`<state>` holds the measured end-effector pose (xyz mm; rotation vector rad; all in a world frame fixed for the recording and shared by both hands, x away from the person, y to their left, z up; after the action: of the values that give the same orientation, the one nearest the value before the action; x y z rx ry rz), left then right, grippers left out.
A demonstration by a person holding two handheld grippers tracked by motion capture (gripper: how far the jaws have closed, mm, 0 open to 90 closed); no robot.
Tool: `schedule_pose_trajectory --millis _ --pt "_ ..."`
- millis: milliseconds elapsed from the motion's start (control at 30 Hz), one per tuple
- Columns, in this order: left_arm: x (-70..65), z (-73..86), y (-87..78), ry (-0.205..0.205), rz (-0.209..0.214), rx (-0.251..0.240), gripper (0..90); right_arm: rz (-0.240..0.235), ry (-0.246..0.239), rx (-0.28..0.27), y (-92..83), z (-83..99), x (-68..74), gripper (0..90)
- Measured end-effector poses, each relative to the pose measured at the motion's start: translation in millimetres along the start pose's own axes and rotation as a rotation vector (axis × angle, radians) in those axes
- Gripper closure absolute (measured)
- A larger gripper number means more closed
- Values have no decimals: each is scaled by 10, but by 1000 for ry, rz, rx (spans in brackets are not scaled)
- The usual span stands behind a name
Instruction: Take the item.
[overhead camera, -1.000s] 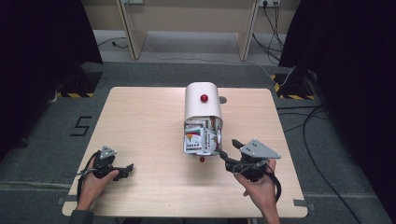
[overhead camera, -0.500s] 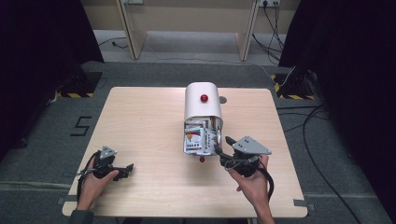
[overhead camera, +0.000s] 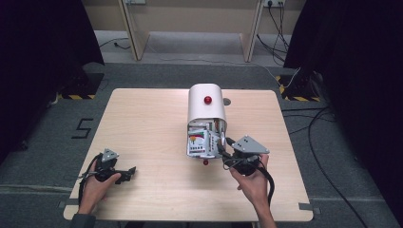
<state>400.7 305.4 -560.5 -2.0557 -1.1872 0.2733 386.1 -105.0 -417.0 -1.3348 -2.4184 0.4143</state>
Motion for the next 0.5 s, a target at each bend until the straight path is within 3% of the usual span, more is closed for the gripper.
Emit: schedule_pose_trajectory --millis 500 --pt "0 0 0 0 0 0 0 18 -39 -9 114 1 -6 711"
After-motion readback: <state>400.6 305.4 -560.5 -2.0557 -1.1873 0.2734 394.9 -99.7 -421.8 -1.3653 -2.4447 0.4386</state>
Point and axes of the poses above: each handheld gripper's, and its own axes: y roughly forward along the jaws, z roughly out of its underside, x roughly to its left, the point moved 5 cm from there along y, roughly forward along the jaws, and after that the axes turned 15 degrees about y, right-handed, at the moved point
